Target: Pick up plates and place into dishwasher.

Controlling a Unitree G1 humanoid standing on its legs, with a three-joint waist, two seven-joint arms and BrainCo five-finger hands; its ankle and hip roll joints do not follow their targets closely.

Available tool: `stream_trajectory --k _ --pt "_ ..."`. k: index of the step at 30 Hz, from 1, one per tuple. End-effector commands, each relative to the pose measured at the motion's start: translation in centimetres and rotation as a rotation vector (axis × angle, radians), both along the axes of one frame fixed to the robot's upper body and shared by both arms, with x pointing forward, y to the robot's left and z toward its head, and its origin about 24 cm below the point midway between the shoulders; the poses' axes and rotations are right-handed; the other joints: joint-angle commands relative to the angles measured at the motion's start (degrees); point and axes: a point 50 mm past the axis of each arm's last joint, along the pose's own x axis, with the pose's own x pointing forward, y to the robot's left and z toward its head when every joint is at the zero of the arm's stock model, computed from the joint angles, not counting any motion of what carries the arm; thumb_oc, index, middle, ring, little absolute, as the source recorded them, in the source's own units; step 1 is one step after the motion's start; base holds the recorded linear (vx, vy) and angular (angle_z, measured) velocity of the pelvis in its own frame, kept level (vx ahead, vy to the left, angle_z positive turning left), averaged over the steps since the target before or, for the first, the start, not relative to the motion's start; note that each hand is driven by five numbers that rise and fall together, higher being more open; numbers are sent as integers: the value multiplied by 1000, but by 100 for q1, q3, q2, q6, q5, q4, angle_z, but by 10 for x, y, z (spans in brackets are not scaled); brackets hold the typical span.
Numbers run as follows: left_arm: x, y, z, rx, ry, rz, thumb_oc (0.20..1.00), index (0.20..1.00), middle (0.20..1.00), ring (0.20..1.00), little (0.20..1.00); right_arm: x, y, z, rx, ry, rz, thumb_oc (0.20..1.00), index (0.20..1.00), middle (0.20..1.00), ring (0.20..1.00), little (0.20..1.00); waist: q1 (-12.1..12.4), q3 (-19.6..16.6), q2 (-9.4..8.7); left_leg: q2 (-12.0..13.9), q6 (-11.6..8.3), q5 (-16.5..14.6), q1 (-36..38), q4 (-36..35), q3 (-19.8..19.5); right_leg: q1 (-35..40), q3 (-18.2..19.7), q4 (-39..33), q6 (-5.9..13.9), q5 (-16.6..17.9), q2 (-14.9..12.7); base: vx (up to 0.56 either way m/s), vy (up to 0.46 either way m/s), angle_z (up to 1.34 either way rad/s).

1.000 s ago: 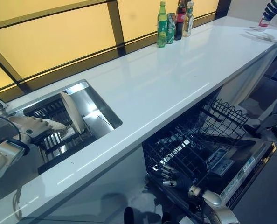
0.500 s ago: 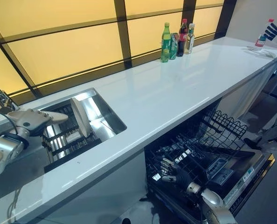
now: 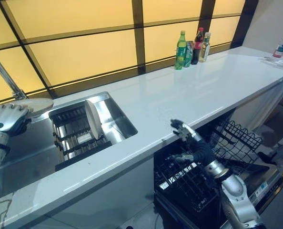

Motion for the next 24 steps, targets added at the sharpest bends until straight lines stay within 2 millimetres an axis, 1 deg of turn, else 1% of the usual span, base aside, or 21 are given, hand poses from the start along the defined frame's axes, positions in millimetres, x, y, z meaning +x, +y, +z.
stream_trajectory --k 1,3,5,8,11,15,21,24 --pt "2 -31 65 -56 -261 -226 200 200 200 200 200 2 7 55 -80 -364 -47 1000 1000 1000 1000 1000 38 -39 -134 -194 22 -863 407 56 -55 -38 92 89 566 -267 -442 -18 -29 4" --pt "0 -50 67 -122 -258 -346 200 200 200 200 200 2 6 64 -174 -460 -103 1000 1000 1000 1000 1000 87 -65 -168 -198 19 -872 405 56 -96 -25 74 83 559 -274 -437 -15 -31 3" --pt "-2 -74 71 -185 -235 -475 200 200 200 200 200 4 6 77 -300 -563 -159 1000 1000 1000 1000 1000 152 -105 -228 -200 13 -889 413 56 -143 -2 51 77 556 -281 -433 -12 -43 2" --pt "-3 -97 78 -216 -199 -595 200 200 200 200 200 11 6 92 -394 -639 -203 1000 1000 1000 1000 1000 189 -132 -269 -197 -1 -896 422 56 -189 17 44 72 551 -279 -422 -9 -35 3" --pt "-1 -118 84 -255 -146 -703 200 200 200 200 200 20 11 103 -476 -691 -218 1000 1000 1000 1000 1000 234 -161 -310 -190 -15 -892 423 56 -218 26 41 67 550 -263 -415 -11 -35 3" --pt "3 -142 90 -274 -90 -820 200 200 200 200 200 35 22 112 -552 -754 -243 1000 1000 1000 1000 1000 291 -176 -349 -191 -24 -894 428 56 -254 48 24 58 544 -258 -404 -9 -34 3" --pt "8 -172 96 -289 -15 -950 200 200 200 200 200 56 35 121 -605 -772 -258 1000 1000 1000 1000 1000 346 -205 -378 -199 -21 -905 441 56 -294 69 4 50 532 -259 -396 -2 -7 1" --pt "11 -184 99 -299 27 -997 200 200 200 200 200 66 41 123 -639 -784 -270 1000 1000 1000 1000 1000 377 -226 -385 -202 -25 -907 450 56 -311 80 -12 47 534 -259 -397 0 -5 1"
